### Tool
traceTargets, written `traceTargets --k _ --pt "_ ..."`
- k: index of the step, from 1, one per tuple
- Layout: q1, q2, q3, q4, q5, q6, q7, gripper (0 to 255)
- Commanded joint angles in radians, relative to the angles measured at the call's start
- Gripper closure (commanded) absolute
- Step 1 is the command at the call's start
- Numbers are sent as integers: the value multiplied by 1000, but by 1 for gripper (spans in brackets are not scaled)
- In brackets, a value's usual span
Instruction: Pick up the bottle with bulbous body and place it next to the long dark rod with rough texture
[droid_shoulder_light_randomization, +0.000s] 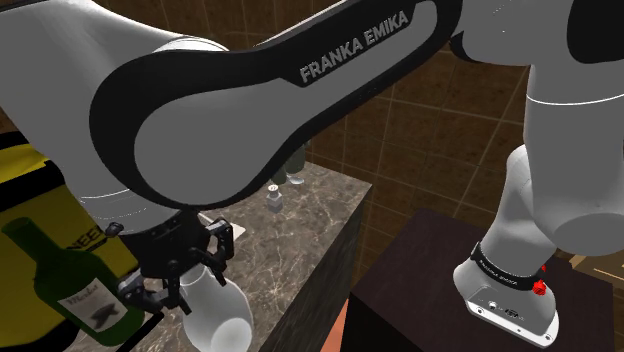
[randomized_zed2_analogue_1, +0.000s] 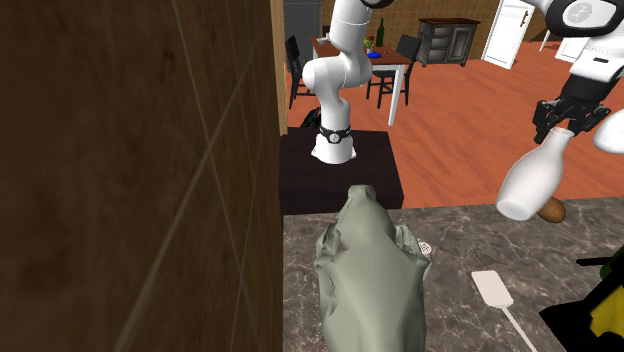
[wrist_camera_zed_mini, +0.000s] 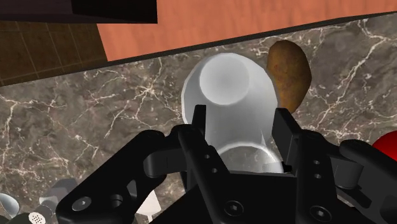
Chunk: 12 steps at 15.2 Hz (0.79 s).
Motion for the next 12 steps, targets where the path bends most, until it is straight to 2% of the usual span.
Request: traceTargets --k 1,7,8,12 --pt "1 3 -1 -1 -2 5 1 255" --pt "1 4 -1 -1 -2 5 1 255" --pt "1 3 -1 -1 -2 5 1 0" --pt "1 4 -1 -1 -2 5 1 0"
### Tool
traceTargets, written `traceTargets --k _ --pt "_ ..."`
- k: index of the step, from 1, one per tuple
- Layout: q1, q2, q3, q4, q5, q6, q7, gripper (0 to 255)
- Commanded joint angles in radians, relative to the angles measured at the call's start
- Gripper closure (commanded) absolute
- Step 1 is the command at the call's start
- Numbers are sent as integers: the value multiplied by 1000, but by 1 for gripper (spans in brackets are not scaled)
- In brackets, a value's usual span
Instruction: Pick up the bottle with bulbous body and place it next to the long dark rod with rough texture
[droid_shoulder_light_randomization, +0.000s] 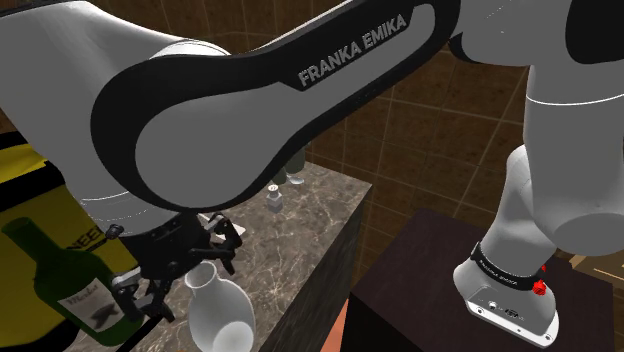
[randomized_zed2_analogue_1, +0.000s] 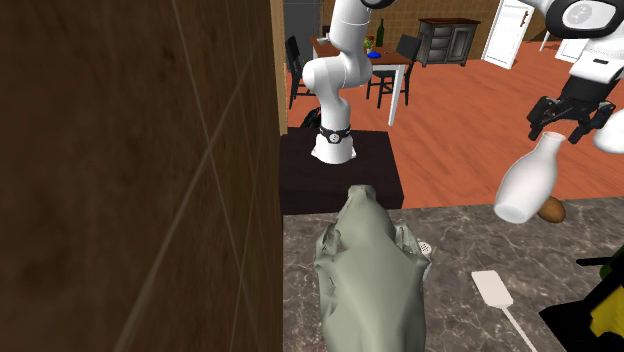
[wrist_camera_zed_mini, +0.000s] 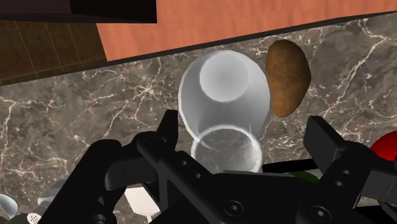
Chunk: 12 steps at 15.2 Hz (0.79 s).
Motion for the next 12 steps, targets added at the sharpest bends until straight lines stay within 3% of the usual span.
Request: traceTargets --k 1,5,12 --pt "0 0 0 0 0 0 0 0" --pt "8 -4 5 123 6 -126 -6 0" --pt "8 -4 5 123 6 -126 -6 0"
